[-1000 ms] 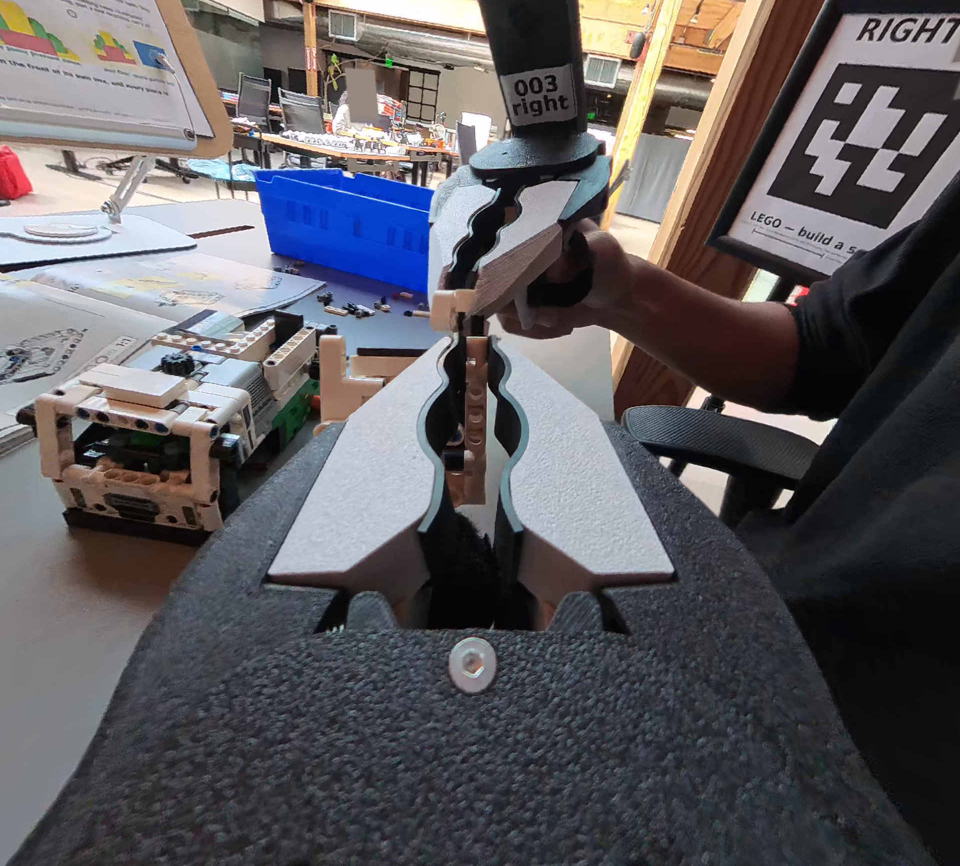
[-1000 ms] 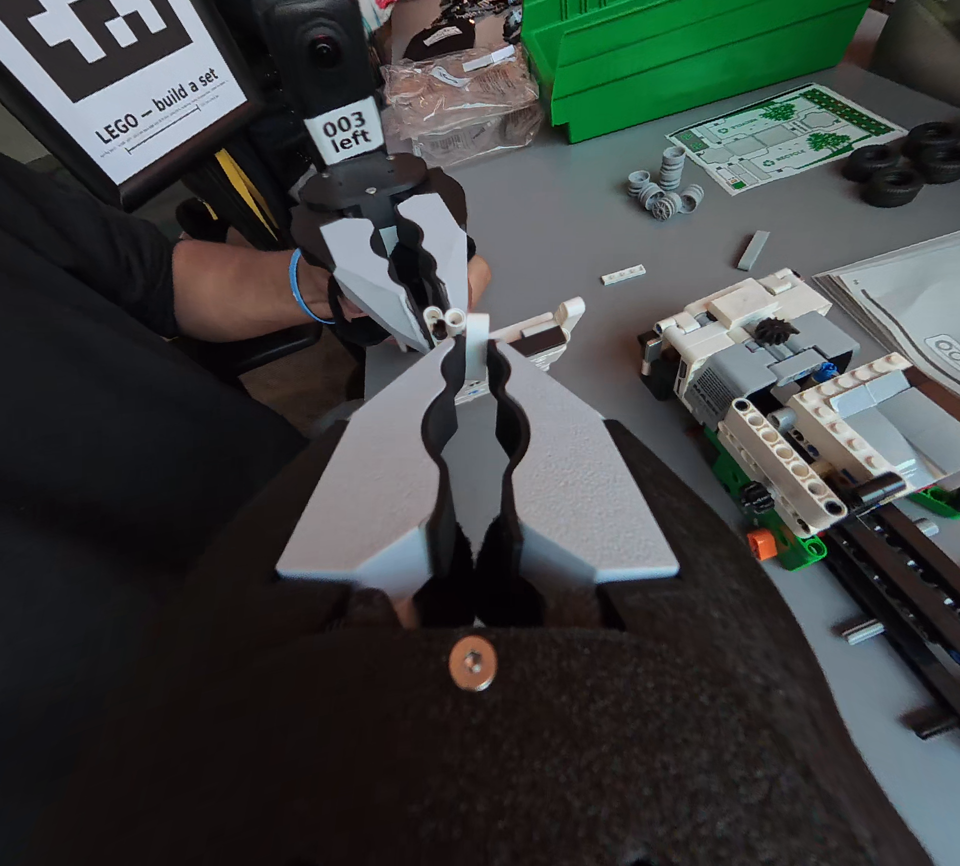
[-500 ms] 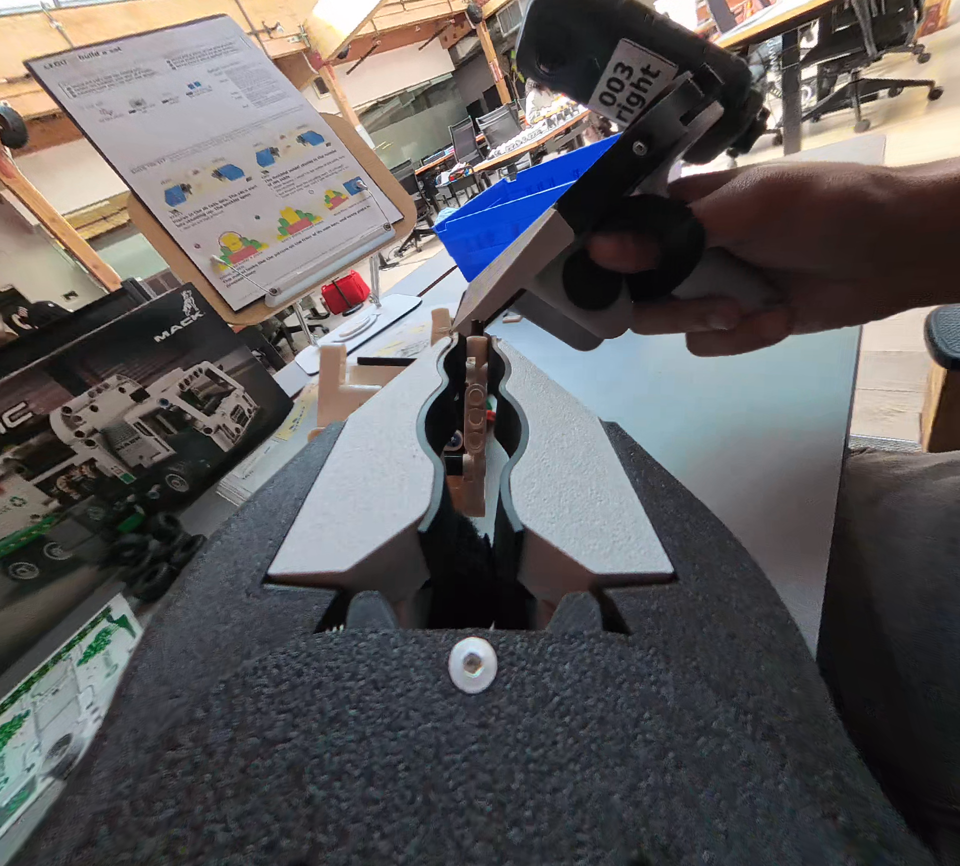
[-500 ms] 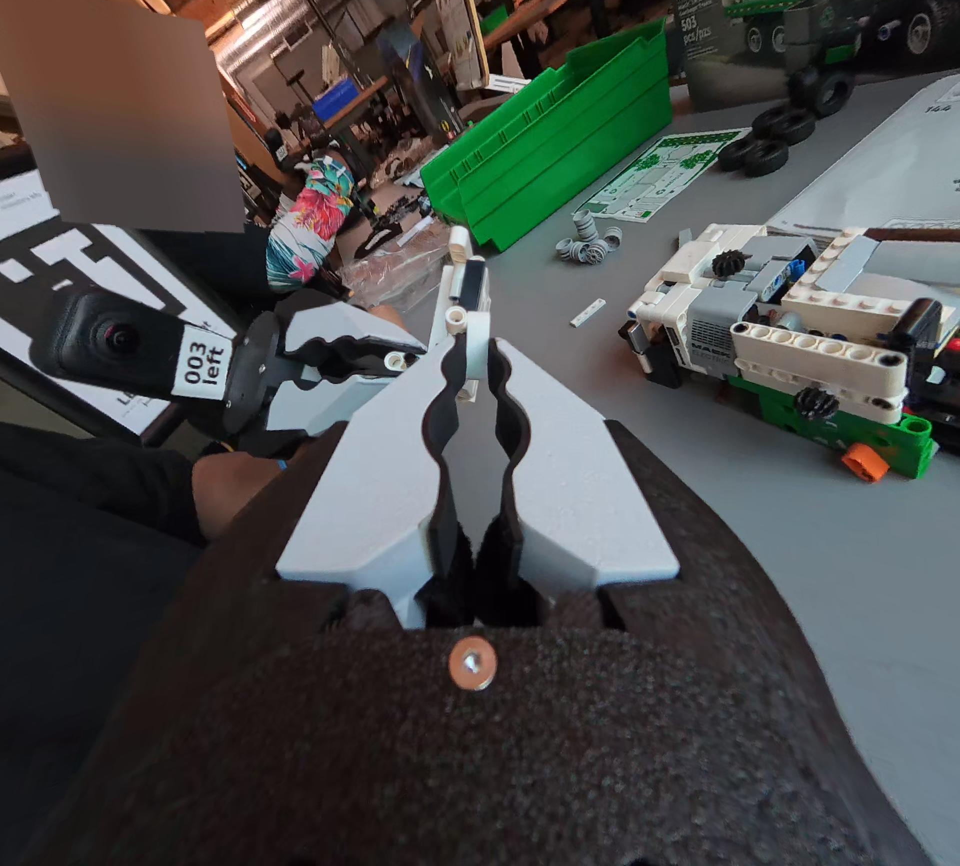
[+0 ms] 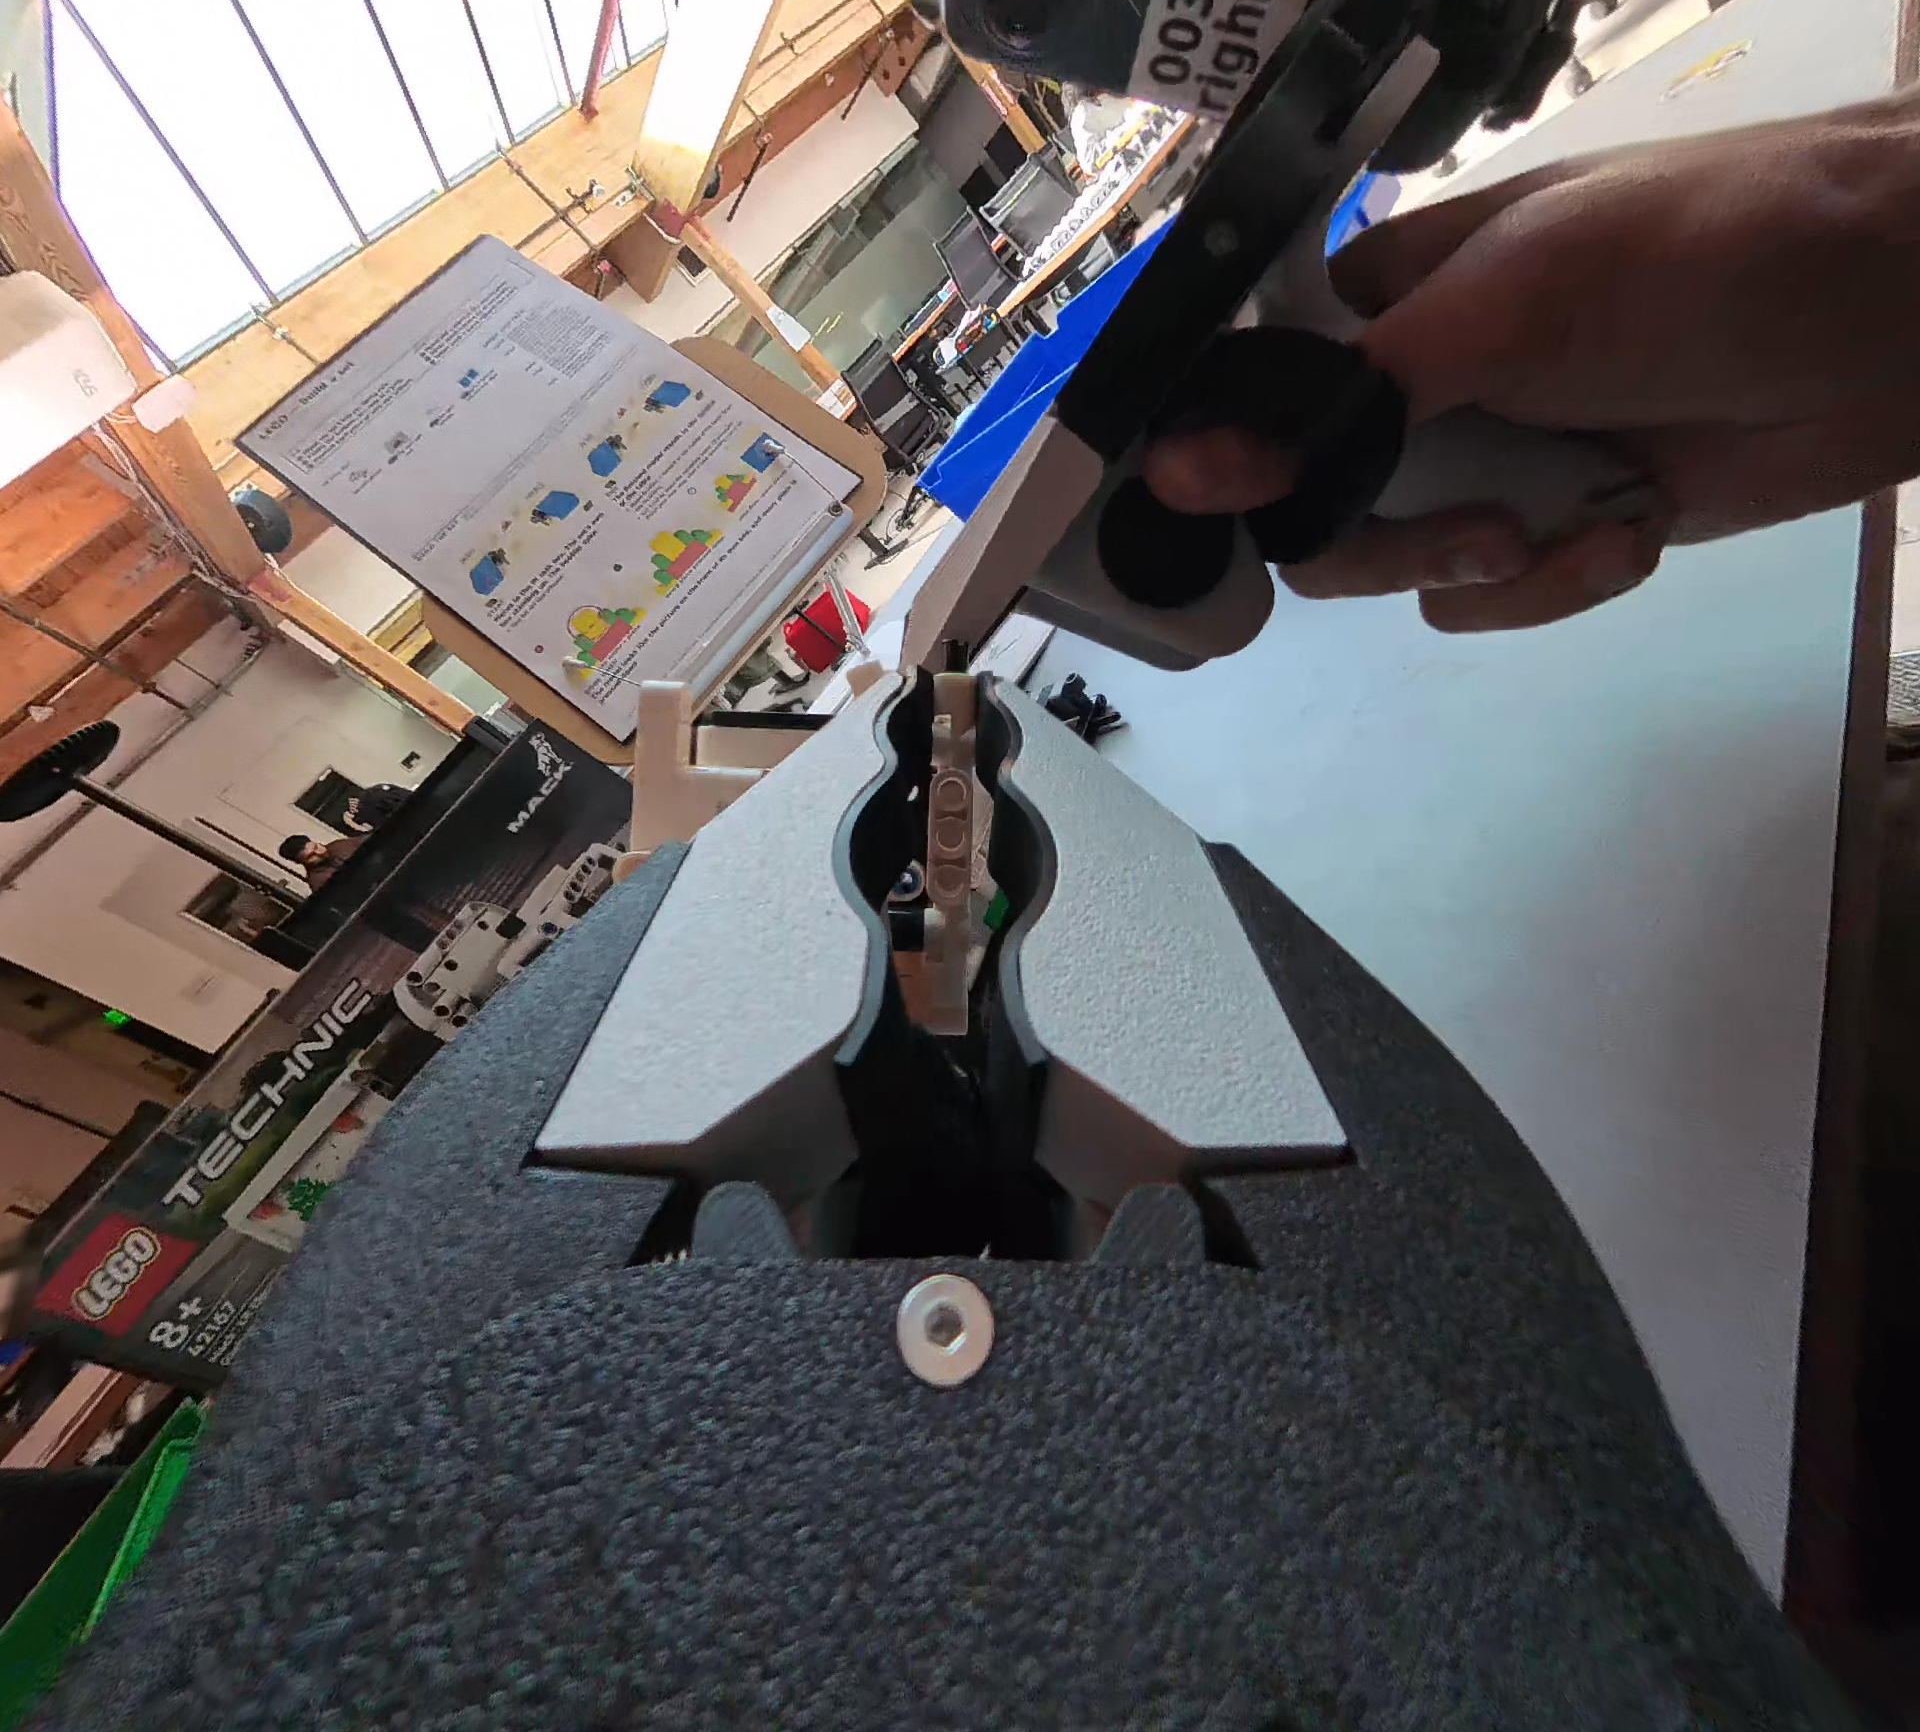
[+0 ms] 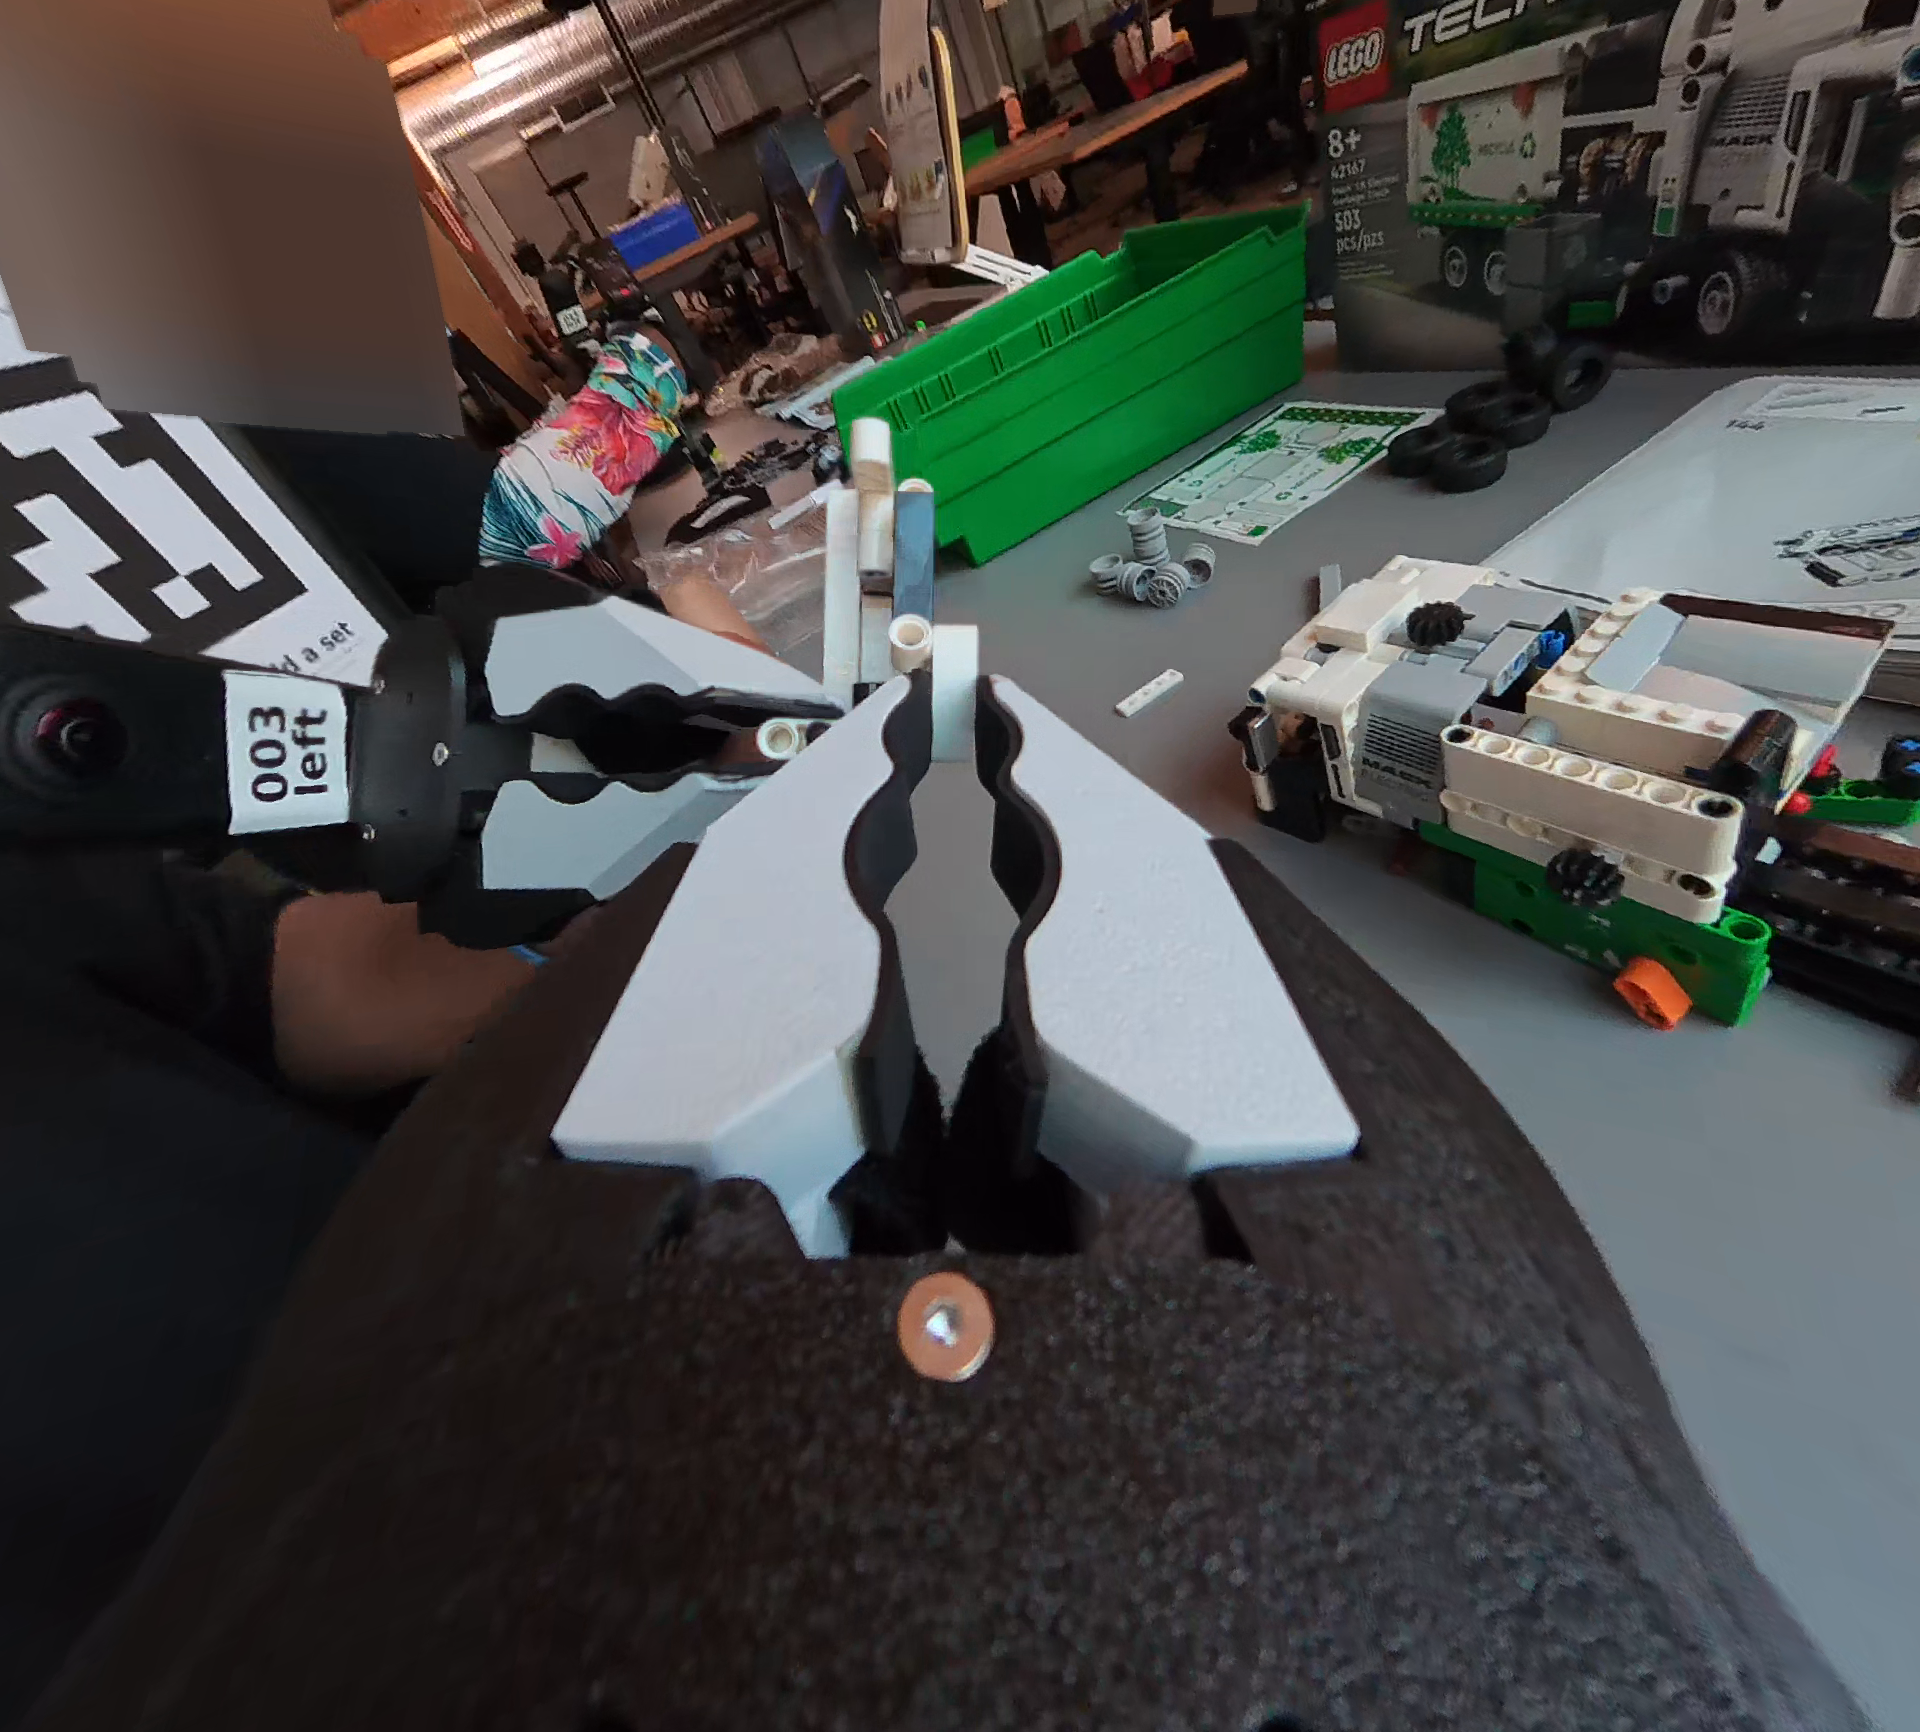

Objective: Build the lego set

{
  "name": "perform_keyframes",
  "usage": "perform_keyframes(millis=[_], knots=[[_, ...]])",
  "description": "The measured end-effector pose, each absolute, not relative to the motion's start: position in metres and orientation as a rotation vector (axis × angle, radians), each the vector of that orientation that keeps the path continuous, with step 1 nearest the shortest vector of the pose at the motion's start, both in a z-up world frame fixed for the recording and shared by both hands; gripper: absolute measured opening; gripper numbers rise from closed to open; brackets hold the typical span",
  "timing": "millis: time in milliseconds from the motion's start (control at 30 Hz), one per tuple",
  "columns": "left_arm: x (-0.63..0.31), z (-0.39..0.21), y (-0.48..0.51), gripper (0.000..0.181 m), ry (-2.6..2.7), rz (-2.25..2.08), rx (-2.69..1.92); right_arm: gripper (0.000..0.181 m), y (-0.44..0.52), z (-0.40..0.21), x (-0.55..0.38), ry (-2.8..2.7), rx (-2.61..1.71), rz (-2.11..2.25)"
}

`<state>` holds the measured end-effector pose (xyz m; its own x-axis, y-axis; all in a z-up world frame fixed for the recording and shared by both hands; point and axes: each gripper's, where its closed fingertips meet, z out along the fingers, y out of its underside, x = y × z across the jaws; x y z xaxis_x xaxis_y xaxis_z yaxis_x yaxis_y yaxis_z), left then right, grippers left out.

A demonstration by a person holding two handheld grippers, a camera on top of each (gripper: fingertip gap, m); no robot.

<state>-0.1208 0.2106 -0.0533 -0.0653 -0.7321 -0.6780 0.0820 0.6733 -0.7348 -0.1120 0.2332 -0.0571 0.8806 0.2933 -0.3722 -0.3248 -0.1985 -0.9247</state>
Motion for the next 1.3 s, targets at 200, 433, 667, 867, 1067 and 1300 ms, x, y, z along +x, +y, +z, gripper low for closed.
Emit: perform_keyframes(millis=[200, 433, 667, 867, 1067, 1300], knots=[[-0.124, -0.048, 0.212, 0.006, 1.463, -0.991, -0.67, 0.008, 0.232, -0.051, -0.112, -0.087, -1.618, 0.493], [-0.13, -0.043, 0.21, 0.006, 1.484, -1.345, -0.764, 0.009, 0.224, -0.047, -0.118, -0.299, -1.648, 0.458], [-0.131, -0.049, 0.213, 0.006, 1.504, -1.256, -0.735, 0.01, 0.225, -0.044, -0.115, -0.314, -1.704, 0.426], [-0.131, -0.058, 0.211, 0.006, 1.57, -1.319, -0.768, 0.018, 0.216, -0.044, -0.116, -0.534, -1.835, 0.373], [-0.134, -0.06, 0.207, 0.006, 1.611, -1.351, -0.761, 0.02, 0.217, -0.056, -0.122, -0.815, -1.957, 0.267], [-0.135, -0.068, 0.204, 0.006, 1.666, -1.339, -0.77, 0.009, 0.218, -0.066, -0.124, -1.014, -1.978, 0.116]])
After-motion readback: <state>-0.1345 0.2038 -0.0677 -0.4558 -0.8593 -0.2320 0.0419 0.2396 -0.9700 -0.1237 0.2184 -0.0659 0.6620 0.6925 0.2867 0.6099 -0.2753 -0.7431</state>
